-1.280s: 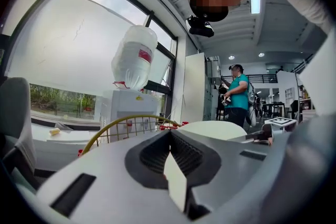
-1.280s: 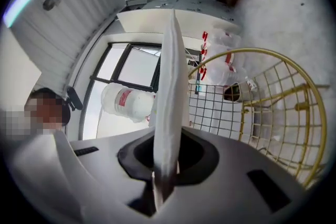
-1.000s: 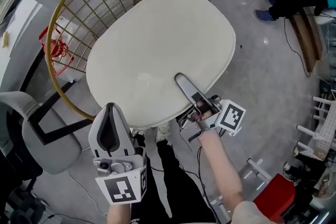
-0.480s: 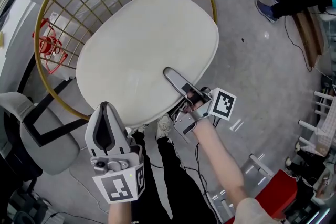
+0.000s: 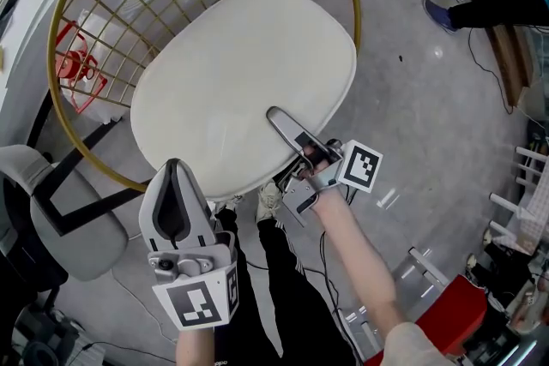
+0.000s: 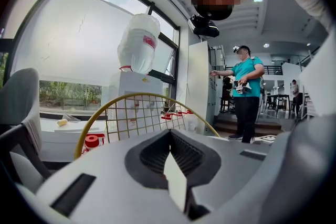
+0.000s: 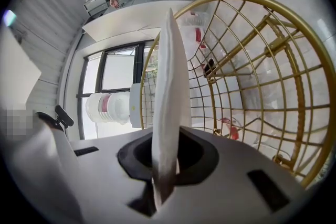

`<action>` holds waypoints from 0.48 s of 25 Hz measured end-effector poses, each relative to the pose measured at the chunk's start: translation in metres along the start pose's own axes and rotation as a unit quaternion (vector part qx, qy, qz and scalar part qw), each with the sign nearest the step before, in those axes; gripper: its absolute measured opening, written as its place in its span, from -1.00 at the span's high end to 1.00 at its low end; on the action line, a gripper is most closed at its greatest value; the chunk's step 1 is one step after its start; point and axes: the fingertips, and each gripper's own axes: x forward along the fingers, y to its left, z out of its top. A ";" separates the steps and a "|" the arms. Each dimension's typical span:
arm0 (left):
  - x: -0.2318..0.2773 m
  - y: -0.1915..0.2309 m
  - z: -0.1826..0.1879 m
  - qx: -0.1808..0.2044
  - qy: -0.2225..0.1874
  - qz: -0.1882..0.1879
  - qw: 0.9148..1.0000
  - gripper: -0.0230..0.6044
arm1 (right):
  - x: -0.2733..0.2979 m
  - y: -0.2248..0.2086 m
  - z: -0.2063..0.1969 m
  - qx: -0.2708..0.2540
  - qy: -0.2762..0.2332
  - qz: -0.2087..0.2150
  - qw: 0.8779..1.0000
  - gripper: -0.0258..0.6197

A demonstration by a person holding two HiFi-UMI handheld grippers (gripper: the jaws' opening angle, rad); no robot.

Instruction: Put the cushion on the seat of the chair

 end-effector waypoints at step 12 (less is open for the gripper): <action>0.000 -0.001 -0.009 0.012 0.007 -0.008 1.000 0.88 | -0.007 -0.039 0.012 0.011 -0.004 -0.025 1.000 0.79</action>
